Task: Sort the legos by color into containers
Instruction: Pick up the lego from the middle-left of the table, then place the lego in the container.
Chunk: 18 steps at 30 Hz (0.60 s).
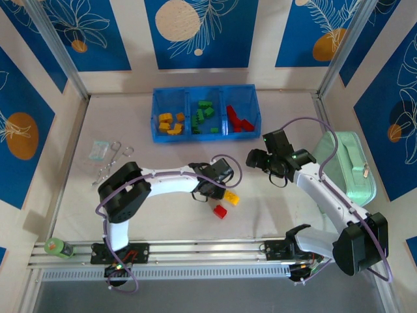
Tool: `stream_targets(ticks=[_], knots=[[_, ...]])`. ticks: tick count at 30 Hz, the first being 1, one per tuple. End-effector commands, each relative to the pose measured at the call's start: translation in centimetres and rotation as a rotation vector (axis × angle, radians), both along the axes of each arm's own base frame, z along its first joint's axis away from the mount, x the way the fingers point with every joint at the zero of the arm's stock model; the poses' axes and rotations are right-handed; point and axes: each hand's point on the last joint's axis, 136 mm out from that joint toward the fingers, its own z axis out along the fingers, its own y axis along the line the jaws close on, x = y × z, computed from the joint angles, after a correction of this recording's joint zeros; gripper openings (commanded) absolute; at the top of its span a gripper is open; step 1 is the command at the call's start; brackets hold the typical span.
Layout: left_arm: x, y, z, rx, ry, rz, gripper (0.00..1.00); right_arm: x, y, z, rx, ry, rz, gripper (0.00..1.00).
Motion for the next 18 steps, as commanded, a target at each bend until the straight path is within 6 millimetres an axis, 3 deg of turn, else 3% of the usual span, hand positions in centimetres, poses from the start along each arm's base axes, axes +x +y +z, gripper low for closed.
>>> stream_targets(ticks=[1, 6, 11, 18], knots=[[1.4, -0.1, 1.3, 0.032, -0.045, -0.023, 0.29, -0.5, -0.1, -0.4, 0.02, 0.014, -0.014, 0.82], [6.4, -2.1, 5.9, -0.031, -0.131, -0.033, 0.29, -1.0, -1.1, -0.7, 0.002, 0.038, -0.055, 0.82], [13.2, -4.7, 11.1, -0.089, -0.252, -0.057, 0.29, -2.4, -2.2, -1.4, -0.014, 0.065, -0.094, 0.82], [21.2, -7.7, 12.6, -0.165, -0.338, -0.075, 0.29, -5.0, -2.5, -3.0, 0.023, 0.087, -0.1, 0.82]])
